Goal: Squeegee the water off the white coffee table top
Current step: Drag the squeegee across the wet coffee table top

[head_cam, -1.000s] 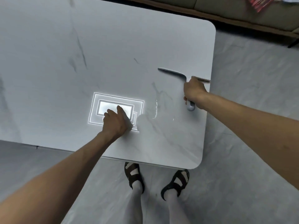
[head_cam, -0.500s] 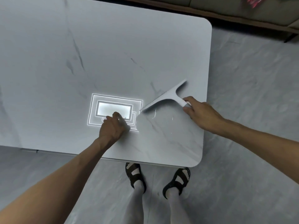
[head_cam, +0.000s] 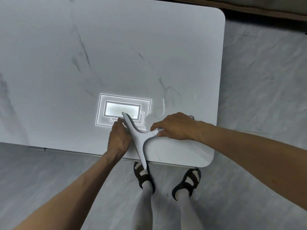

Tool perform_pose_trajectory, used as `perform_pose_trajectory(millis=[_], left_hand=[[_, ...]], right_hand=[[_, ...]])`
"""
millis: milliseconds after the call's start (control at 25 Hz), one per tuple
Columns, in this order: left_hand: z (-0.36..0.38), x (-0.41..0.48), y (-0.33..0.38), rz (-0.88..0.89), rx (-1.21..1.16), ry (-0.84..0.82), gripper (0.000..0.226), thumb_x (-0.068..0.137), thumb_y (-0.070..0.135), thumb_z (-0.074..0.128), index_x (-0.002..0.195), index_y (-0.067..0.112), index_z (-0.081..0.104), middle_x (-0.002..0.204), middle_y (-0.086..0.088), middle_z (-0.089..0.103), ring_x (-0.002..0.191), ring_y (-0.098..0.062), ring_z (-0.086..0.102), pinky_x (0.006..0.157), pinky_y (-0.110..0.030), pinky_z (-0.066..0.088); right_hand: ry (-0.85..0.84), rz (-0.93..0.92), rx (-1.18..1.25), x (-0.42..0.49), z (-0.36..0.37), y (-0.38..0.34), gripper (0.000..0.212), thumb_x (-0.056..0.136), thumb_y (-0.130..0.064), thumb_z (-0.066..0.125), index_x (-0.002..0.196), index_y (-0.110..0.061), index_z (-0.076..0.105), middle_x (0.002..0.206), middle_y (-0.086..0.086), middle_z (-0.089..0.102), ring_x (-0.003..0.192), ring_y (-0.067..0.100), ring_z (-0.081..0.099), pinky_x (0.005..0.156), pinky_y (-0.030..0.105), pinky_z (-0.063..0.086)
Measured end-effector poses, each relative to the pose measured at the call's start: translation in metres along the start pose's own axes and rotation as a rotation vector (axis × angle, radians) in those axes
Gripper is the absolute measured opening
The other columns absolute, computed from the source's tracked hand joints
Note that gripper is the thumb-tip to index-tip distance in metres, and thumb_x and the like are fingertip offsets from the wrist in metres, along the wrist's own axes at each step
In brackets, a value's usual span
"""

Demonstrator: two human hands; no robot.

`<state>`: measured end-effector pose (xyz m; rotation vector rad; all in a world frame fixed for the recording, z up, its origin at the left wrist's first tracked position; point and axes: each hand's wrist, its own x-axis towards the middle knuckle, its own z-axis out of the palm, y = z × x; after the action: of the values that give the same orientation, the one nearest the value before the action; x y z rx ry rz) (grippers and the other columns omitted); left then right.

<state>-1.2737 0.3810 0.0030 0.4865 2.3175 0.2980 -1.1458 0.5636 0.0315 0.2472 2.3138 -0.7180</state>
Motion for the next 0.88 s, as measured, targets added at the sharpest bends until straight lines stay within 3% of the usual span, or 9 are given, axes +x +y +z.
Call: perform_pose_trajectory(millis=[80, 160, 240, 360, 480, 560, 680, 800, 880], left_hand=[[0.007, -0.001, 0.007, 0.075, 0.039, 0.016, 0.048, 0.091, 0.0, 0.045, 0.138, 0.0, 0.038, 0.136, -0.018, 0.049, 0.124, -0.036, 0.049, 0.101, -0.04, 0.042], [0.012, -0.002, 0.016, 0.156, 0.071, -0.004, 0.05, 0.087, -0.005, 0.048, 0.136, -0.001, 0.039, 0.134, -0.02, 0.046, 0.12, -0.036, 0.049, 0.097, -0.04, 0.043], [0.017, -0.002, 0.029, 0.175, 0.079, -0.046, 0.056, 0.087, -0.004, 0.051, 0.141, 0.002, 0.036, 0.141, -0.02, 0.039, 0.125, -0.036, 0.046, 0.102, -0.042, 0.043], [0.034, 0.004, 0.043, 0.241, 0.261, -0.1, 0.058, 0.089, 0.001, 0.046, 0.145, 0.0, 0.03, 0.148, -0.02, 0.032, 0.131, -0.04, 0.037, 0.109, -0.044, 0.036], [0.046, 0.01, 0.052, 0.211, 0.473, -0.149, 0.054, 0.093, 0.005, 0.031, 0.146, -0.006, 0.023, 0.148, -0.033, 0.027, 0.136, -0.051, 0.026, 0.114, -0.049, 0.028], [0.047, 0.009, 0.056, 0.218, 0.529, -0.154, 0.053, 0.098, 0.006, 0.028, 0.147, -0.01, 0.017, 0.149, -0.038, 0.023, 0.137, -0.057, 0.023, 0.112, -0.053, 0.032], [0.044, 0.005, 0.062, 0.229, 0.561, -0.172, 0.053, 0.1, 0.009, 0.033, 0.148, -0.009, 0.018, 0.151, -0.036, 0.02, 0.136, -0.057, 0.027, 0.104, -0.051, 0.043], [0.038, 0.011, 0.064, 0.15, 0.448, -0.225, 0.053, 0.101, 0.014, 0.034, 0.149, -0.006, 0.021, 0.154, -0.032, 0.017, 0.136, -0.056, 0.027, 0.108, -0.057, 0.035], [0.04, 0.013, 0.066, 0.169, 0.47, -0.227, 0.051, 0.104, 0.015, 0.027, 0.148, -0.01, 0.02, 0.153, -0.034, 0.019, 0.133, -0.062, 0.027, 0.108, -0.063, 0.031]], right_hand=[[0.05, 0.028, 0.009, -0.009, -0.006, 0.015, 0.026, 0.093, -0.054, 0.041, 0.118, -0.062, 0.046, 0.08, -0.016, 0.051, 0.091, 0.019, 0.053, 0.062, 0.025, 0.032], [0.087, 0.052, -0.012, -0.02, -0.013, 0.035, 0.027, 0.095, -0.049, 0.042, 0.116, -0.062, 0.05, 0.069, -0.019, 0.047, 0.085, 0.018, 0.053, 0.055, 0.023, 0.02], [0.108, 0.065, -0.03, -0.03, -0.019, 0.059, 0.03, 0.096, -0.047, 0.042, 0.123, -0.059, 0.049, 0.091, -0.017, 0.065, 0.096, 0.022, 0.059, 0.068, 0.024, 0.029], [0.161, 0.124, -0.051, -0.046, -0.021, 0.09, 0.034, 0.096, -0.046, 0.044, 0.129, -0.057, 0.047, 0.12, -0.009, 0.066, 0.109, 0.024, 0.058, 0.079, 0.029, 0.031], [0.196, 0.17, -0.054, -0.063, -0.019, 0.112, 0.032, 0.096, -0.045, 0.043, 0.124, -0.06, 0.048, 0.109, -0.009, 0.069, 0.103, 0.023, 0.06, 0.074, 0.031, 0.031], [0.202, 0.208, -0.057, -0.07, -0.019, 0.123, 0.032, 0.095, -0.046, 0.043, 0.125, -0.059, 0.049, 0.108, -0.008, 0.069, 0.1, 0.021, 0.06, 0.072, 0.029, 0.031], [0.215, 0.25, -0.051, -0.08, -0.022, 0.139, 0.033, 0.095, -0.046, 0.046, 0.127, -0.055, 0.05, 0.117, -0.009, 0.067, 0.105, 0.02, 0.061, 0.074, 0.029, 0.035], [0.231, 0.317, -0.052, -0.094, -0.029, 0.155, 0.033, 0.095, -0.046, 0.047, 0.127, -0.052, 0.052, 0.117, -0.009, 0.067, 0.104, 0.019, 0.06, 0.073, 0.028, 0.034], [0.232, 0.345, -0.068, -0.103, -0.037, 0.162, 0.032, 0.095, -0.047, 0.047, 0.126, -0.054, 0.052, 0.107, -0.012, 0.068, 0.091, 0.016, 0.058, 0.069, 0.029, 0.033]])
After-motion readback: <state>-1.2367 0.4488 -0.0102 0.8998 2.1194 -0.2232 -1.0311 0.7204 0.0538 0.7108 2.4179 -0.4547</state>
